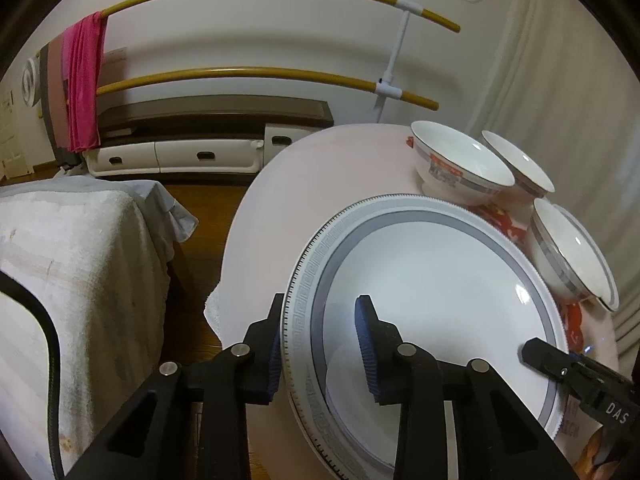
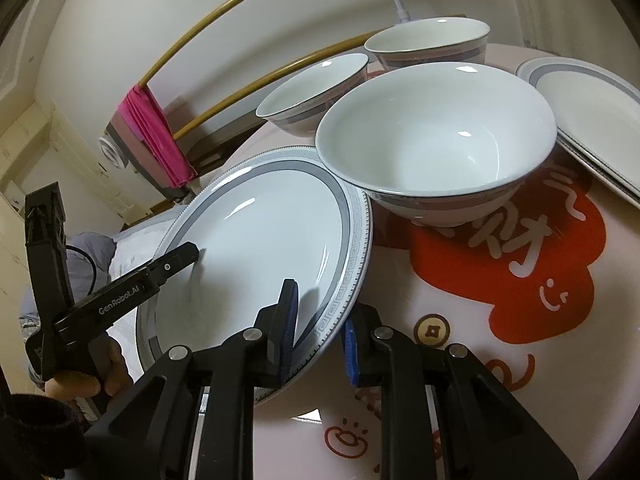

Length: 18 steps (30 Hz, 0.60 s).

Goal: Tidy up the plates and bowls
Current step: 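Move the right gripper to another grey-rimmed plate and pinch its rim, then lift the plate and carry it over the plate stack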

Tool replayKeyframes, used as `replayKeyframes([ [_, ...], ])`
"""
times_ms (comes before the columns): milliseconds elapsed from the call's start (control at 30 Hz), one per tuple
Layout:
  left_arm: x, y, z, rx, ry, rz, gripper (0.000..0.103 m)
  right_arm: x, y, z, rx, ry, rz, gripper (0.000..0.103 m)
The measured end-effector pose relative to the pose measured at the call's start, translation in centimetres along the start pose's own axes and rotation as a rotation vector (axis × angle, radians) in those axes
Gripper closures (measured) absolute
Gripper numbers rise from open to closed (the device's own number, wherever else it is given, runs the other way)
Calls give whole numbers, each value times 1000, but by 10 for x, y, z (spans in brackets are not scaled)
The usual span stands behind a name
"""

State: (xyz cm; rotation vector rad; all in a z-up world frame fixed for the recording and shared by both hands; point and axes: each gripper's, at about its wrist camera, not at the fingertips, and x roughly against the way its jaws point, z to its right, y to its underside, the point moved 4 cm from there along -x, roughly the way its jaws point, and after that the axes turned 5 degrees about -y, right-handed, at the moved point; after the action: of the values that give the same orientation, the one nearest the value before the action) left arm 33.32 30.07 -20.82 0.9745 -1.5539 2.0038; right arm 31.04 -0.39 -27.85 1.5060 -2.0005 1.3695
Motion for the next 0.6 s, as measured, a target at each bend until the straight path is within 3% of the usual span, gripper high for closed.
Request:
replayKeyframes([
  [600, 56, 30, -5, 55, -9, 50, 83, 14, 3, -15, 79, -44, -14, 83],
])
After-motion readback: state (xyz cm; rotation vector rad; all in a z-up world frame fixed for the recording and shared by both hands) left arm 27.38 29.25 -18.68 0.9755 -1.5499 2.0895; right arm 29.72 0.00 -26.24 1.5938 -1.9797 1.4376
